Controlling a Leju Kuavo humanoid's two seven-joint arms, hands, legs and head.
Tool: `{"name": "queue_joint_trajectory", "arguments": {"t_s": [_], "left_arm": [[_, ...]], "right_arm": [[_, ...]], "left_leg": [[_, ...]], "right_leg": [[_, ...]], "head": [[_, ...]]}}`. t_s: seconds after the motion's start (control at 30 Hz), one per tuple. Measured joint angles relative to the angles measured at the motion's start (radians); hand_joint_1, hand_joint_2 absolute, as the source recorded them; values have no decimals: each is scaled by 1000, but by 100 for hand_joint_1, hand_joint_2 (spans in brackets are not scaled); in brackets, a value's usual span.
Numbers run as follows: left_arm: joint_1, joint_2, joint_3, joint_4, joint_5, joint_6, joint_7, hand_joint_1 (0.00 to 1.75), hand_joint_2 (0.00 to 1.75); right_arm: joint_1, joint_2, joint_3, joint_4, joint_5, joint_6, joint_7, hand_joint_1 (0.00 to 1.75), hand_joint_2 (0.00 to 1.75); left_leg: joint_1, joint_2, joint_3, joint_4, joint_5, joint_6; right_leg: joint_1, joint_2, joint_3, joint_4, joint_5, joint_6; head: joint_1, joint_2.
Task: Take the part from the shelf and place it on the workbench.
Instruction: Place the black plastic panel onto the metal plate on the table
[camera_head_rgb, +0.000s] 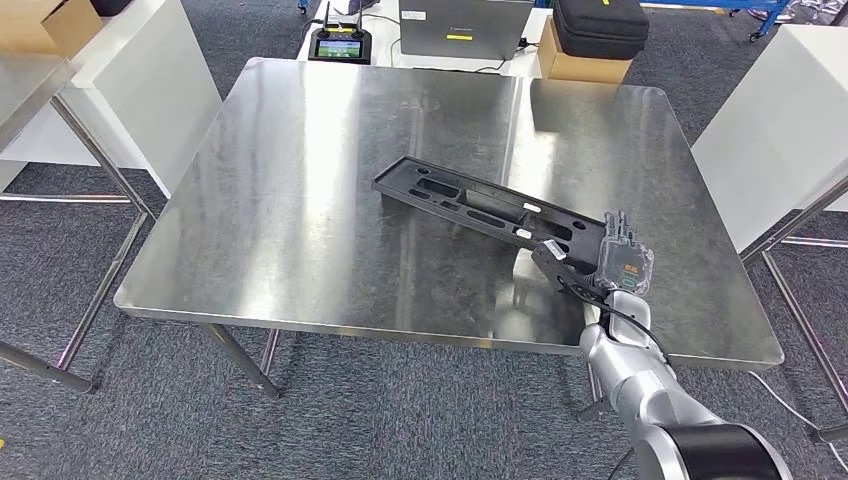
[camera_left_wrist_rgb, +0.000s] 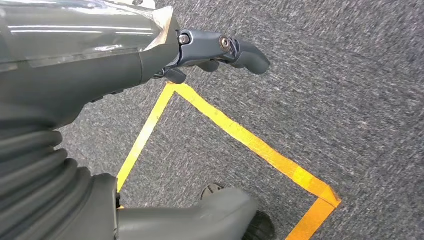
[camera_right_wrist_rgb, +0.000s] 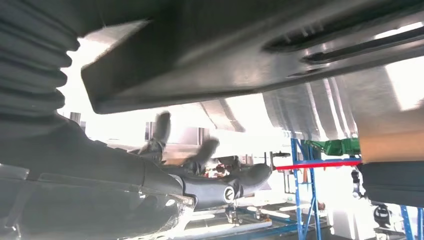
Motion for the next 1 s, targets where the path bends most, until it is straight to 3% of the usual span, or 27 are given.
{"name": "queue_joint_trajectory", "arguments": {"t_s": [0.23, 0.57, 0.67, 0.8, 1.0], "left_arm": [[-1, 1, -4, 0, -10, -32, 35, 0, 0], [-1, 0, -4, 0, -29, -60, 47, 0, 0], [-1, -2, -1, 0, -32, -63, 47, 0, 0], [-1, -5, 13, 0, -31, -55, 47, 0, 0], [-2, -10, 29, 0, -31, -50, 46, 0, 0]], "right_arm": [[10, 0, -26, -19, -4, 0, -29, 0, 0], [32, 14, -54, -116, -115, 12, -185, 0, 0], [71, 28, -55, -245, -227, 45, -265, 0, 0], [177, 64, -31, -551, -475, 111, -415, 0, 0], [283, 94, 34, -898, -560, 124, -455, 0, 0]], "left_leg": [[0, 0, 1, 0, 0, 0], [0, 0, 0, 0, 0, 0], [0, 0, 1, 0, 0, 0], [0, -1, 0, 0, 0, 0], [2, -1, 2, 0, -3, -4]], "right_leg": [[0, 0, -3, 0, 0, 0], [1, 0, 6, 0, 0, 0], [3, 0, 7, 0, 0, 0], [3, -1, 7, 0, 0, 0], [3, -1, -1, 0, -5, -1]], "head": [[0, 0], [0, 0], [0, 0], [0, 0], [0, 0]]}}
